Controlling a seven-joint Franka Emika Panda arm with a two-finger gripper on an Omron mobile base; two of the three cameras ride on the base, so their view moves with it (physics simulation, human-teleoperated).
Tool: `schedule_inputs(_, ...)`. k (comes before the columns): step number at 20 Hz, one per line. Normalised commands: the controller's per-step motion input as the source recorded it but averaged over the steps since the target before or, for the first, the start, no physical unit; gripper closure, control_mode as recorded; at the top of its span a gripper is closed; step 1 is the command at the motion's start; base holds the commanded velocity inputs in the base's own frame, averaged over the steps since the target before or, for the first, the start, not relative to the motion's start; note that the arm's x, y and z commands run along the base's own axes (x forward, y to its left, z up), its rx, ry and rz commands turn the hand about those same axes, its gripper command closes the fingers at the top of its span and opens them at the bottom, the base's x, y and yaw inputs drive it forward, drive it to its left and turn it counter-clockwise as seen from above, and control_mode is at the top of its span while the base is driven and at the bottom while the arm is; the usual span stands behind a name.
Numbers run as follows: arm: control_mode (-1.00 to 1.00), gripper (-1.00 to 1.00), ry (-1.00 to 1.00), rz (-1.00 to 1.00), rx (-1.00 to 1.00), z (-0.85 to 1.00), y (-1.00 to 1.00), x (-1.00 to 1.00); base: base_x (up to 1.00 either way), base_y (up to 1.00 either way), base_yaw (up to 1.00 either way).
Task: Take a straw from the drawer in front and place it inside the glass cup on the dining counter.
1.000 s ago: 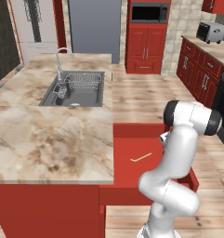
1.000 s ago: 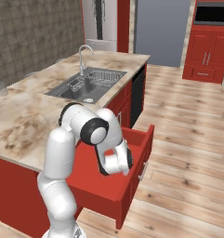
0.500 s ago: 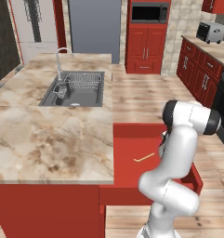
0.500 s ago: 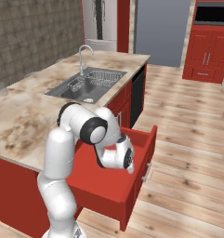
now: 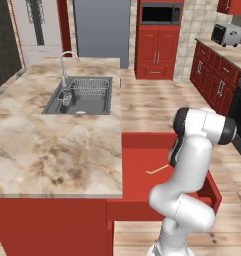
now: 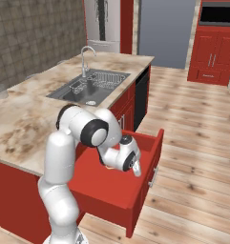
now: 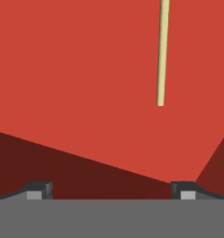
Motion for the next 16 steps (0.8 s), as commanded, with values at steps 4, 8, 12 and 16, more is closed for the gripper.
schedule_inputs(4, -1.00, -1.00, 0.00, 0.00, -0.03, 0.00, 0.12, 0.00, 0.00, 0.00, 0.00)
schedule_inputs(8, -1.00, -1.00, 0.00, 0.00, -0.01, 0.00, 0.24, 0.00, 0.00, 0.00, 0.00)
schedule_inputs(12, -1.00, -1.00, 0.00, 0.00, 0.00, 0.00, 0.35, 0.00, 0.00, 0.00, 0.00)
schedule_inputs(16, -1.00, -1.00, 0.01, 0.00, 0.00, 0.00, 0.40, 0.00, 0.00, 0.00, 0.00)
